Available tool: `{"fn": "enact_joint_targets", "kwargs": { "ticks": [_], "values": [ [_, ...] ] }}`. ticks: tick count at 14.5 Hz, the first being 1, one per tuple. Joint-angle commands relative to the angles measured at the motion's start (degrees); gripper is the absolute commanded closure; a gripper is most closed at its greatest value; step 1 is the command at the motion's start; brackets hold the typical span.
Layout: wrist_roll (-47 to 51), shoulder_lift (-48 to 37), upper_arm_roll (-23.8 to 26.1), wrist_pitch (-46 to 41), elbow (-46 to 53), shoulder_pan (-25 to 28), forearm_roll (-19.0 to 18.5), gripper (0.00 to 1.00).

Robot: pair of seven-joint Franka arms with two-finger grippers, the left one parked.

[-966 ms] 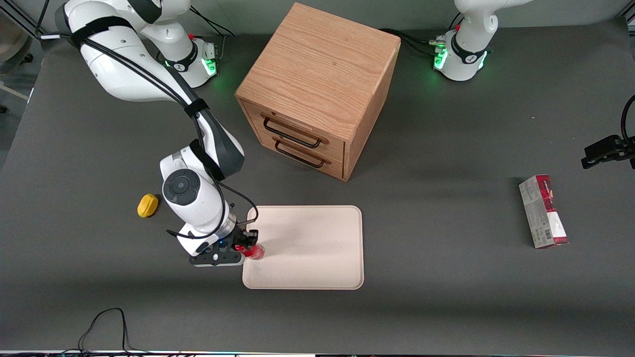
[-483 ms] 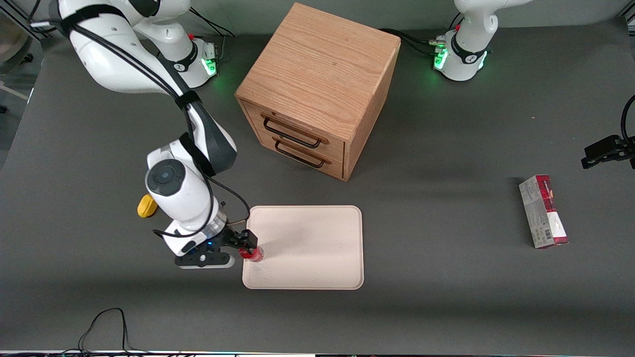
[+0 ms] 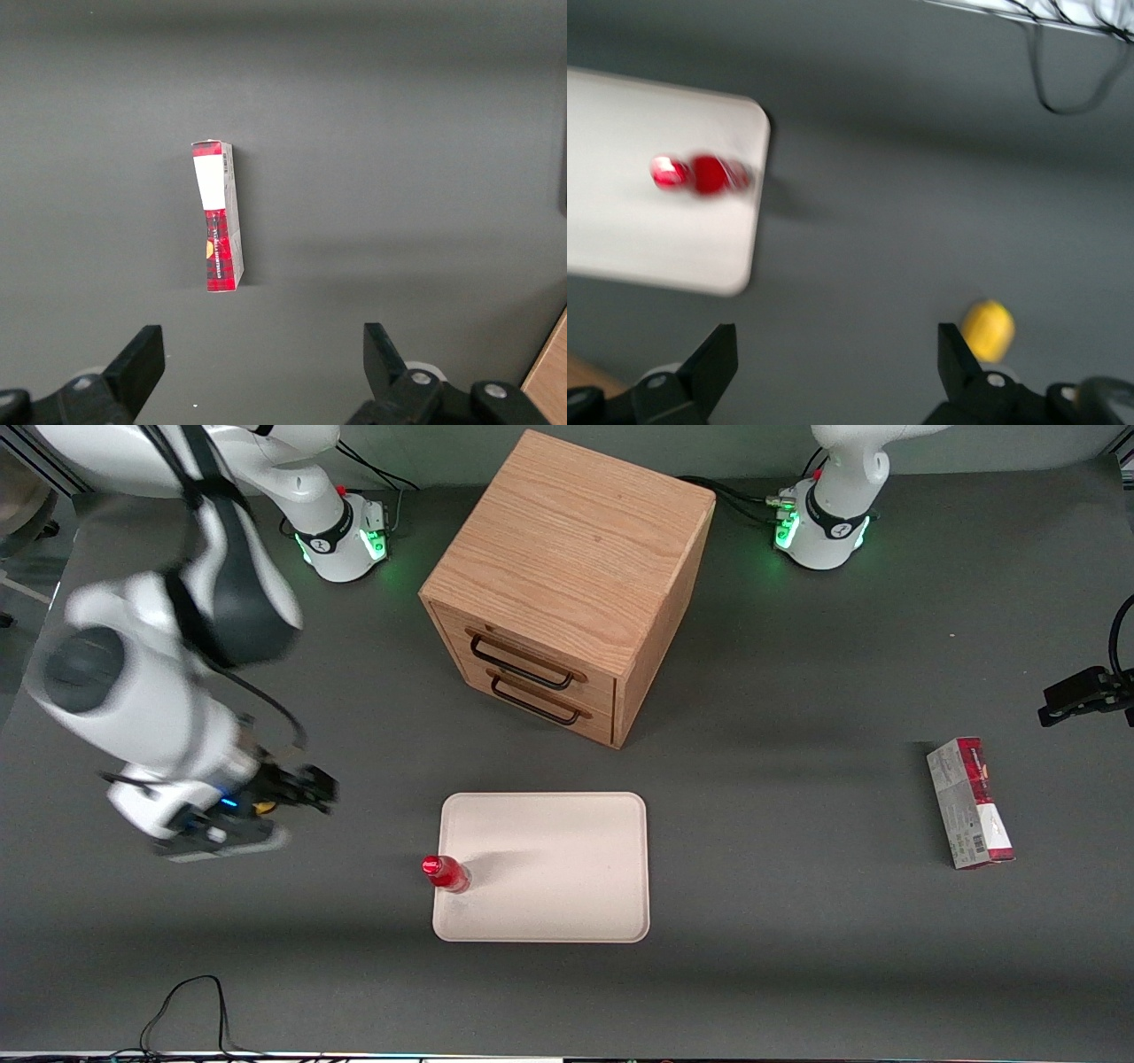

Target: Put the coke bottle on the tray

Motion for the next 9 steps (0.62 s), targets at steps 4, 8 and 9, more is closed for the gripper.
{"fn": "enact_joint_targets", "kwargs": {
  "ticks": [4, 8, 9],
  "values": [
    [-5.0, -23.3, -11.6, -7.6, -16.8, 2.5, 4.1, 0.0],
    [-4.6, -25.0, -13.8, -9.8, -17.2, 3.4, 4.0, 0.0],
    [-4.4, -25.0, -13.8, -9.8, -17.2, 3.4, 4.0, 0.0]
  ]
}}
